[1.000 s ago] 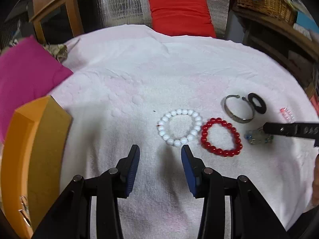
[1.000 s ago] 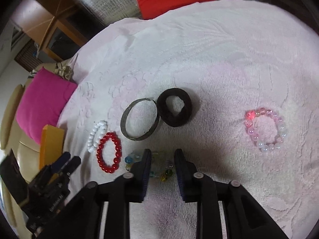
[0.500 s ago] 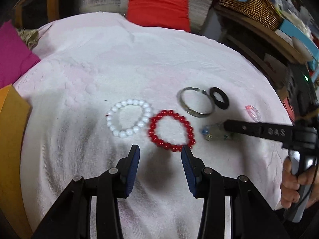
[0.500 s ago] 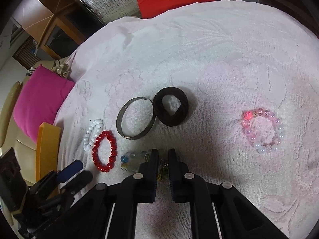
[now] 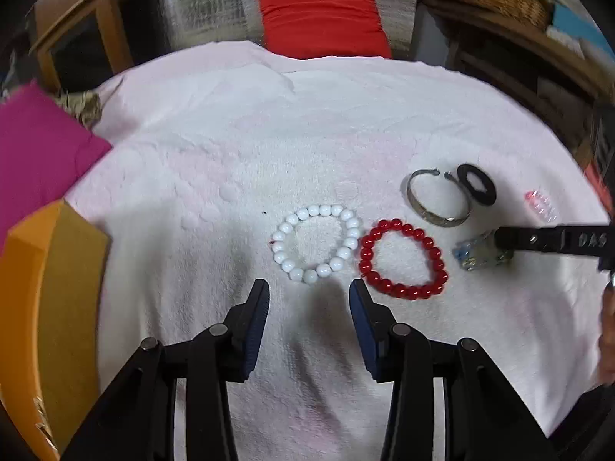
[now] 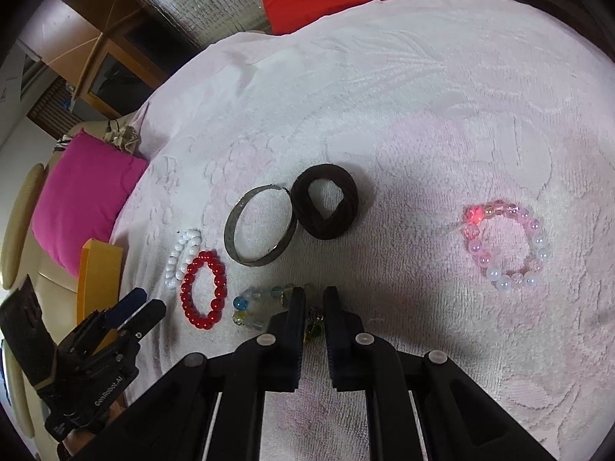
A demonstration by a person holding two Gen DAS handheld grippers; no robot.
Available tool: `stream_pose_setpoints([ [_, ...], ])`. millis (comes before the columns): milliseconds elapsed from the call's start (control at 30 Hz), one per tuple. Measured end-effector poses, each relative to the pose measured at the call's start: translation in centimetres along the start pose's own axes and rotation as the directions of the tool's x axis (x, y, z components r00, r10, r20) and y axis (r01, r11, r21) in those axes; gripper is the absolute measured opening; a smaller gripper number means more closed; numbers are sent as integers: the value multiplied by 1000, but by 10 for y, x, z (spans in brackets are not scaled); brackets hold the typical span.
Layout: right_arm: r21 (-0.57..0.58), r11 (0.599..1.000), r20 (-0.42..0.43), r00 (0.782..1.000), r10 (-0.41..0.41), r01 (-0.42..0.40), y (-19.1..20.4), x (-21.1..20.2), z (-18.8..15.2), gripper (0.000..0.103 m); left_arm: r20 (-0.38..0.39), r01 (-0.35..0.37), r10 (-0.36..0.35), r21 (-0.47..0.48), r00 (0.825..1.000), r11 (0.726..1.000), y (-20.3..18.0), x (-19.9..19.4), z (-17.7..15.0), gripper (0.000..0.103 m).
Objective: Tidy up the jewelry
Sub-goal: 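Grasp the clear crystal bracelet with the right tool, then grasp the white bead bracelet with the left tool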
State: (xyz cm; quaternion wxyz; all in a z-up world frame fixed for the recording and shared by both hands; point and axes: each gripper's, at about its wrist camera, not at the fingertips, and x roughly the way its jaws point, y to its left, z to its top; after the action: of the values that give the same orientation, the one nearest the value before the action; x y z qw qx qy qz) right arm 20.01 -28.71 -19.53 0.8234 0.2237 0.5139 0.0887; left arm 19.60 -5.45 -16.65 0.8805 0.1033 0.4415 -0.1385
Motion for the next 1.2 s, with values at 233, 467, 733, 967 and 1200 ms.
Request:
stream_pose_setpoints([
  [233, 18, 1000, -1, 1000, 11, -11, -1, 1, 0, 11, -11, 13, -12, 122, 1000, 992, -12, 14, 5, 44],
  [467, 23, 1000, 0, 1000, 9, -9, -1, 1, 1, 12, -14, 53, -51, 162, 999, 985, -7, 27, 13, 43],
  [733, 34, 999, -2, 1000, 14, -14, -2, 3, 3, 13, -20, 64, -61, 237, 998, 969, -18, 35, 18, 18],
  [967, 85, 993, -8, 997, 78, -77, -12, 1, 6, 12, -49, 73, -66, 159, 997, 984, -7, 32, 18, 11],
  [1200, 150, 977, -35, 987, 157, -150, -21, 2, 7, 13, -41, 118, -117, 39, 992, 992, 19, 17, 9, 9],
])
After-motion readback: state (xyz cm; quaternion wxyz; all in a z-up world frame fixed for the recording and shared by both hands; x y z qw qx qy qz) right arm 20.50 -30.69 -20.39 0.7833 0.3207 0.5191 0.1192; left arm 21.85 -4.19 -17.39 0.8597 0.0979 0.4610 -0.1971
